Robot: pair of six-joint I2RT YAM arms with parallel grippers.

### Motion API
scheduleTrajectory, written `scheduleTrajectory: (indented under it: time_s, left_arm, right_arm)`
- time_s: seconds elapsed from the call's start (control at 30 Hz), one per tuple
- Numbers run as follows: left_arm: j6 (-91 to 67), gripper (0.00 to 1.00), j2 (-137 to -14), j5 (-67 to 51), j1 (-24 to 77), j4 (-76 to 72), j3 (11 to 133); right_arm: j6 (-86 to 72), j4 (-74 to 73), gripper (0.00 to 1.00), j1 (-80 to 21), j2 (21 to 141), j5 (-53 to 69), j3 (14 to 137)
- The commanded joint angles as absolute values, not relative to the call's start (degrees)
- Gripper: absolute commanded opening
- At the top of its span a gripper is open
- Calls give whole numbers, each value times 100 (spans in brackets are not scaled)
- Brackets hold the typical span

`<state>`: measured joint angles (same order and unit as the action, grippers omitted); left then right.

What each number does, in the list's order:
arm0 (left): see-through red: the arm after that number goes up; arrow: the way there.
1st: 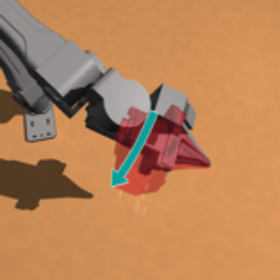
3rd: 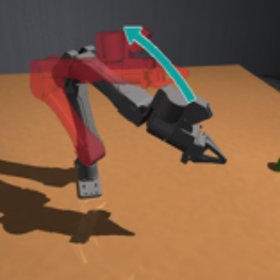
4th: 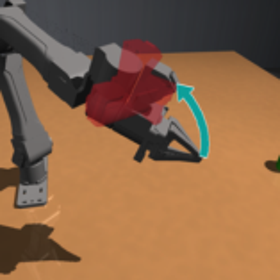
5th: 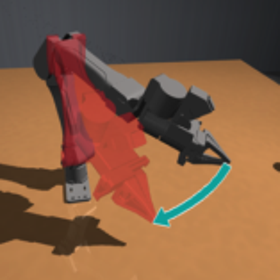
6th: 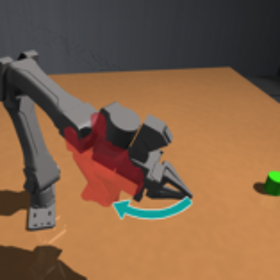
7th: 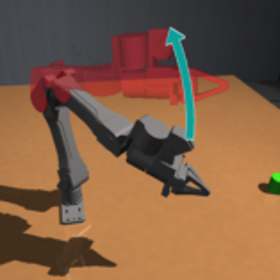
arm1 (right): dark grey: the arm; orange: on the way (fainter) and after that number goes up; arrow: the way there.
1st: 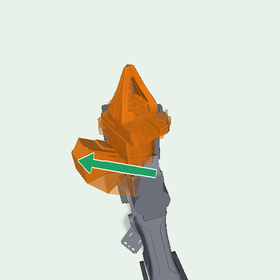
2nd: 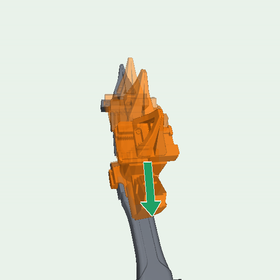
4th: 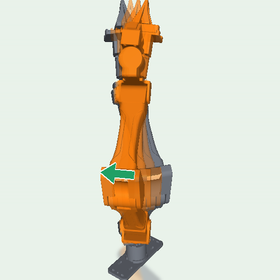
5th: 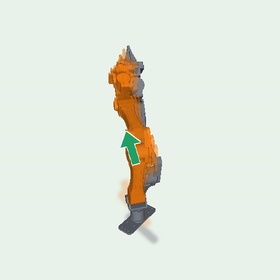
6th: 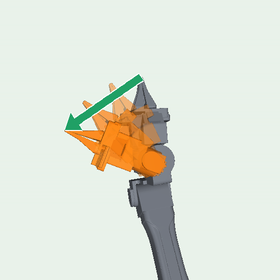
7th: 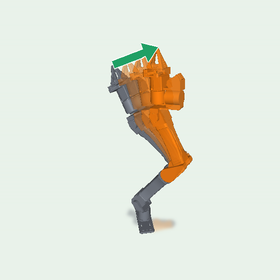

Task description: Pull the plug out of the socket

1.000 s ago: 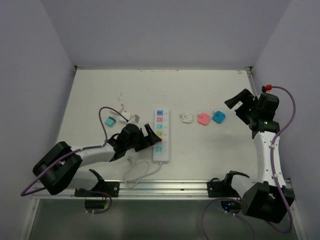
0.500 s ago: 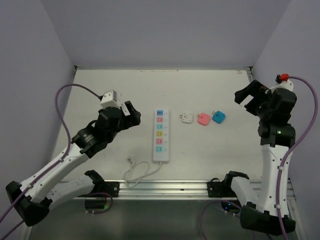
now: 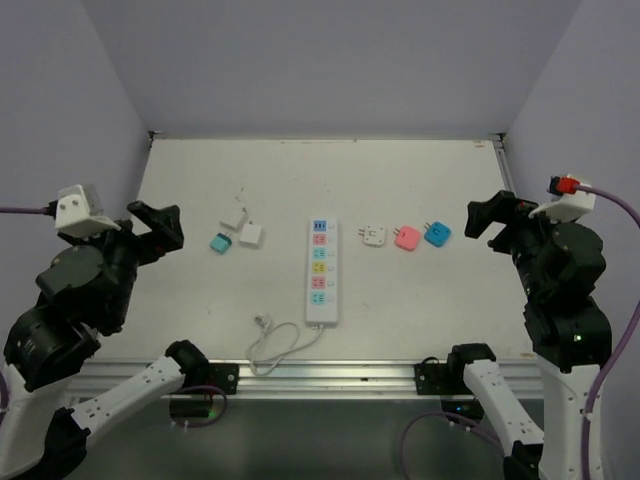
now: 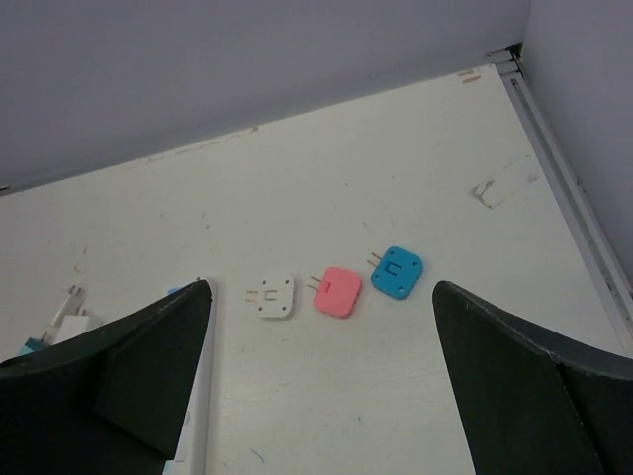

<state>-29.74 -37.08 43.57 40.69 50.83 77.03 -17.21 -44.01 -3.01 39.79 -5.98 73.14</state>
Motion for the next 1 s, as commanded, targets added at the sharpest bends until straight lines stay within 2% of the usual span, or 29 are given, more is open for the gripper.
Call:
scheduleTrajectory:
  time_s: [0.0,0.37,0.97]
  left_arm:
    - [-2365,100,-3385,4842,4096,5555,8103]
    - [-2742,100,-2233,5668,4087,5616,7594]
    - [-3050,100,-1934,5968,4096,5607,7400]
  right_arm:
    - [-1468,-4360,99,-535,3648,-1072,7182]
    - [-1222,-4219,99,-870,3129,-1432,7031]
    - [-1072,-3911,99,-949,2936,-1292,6812]
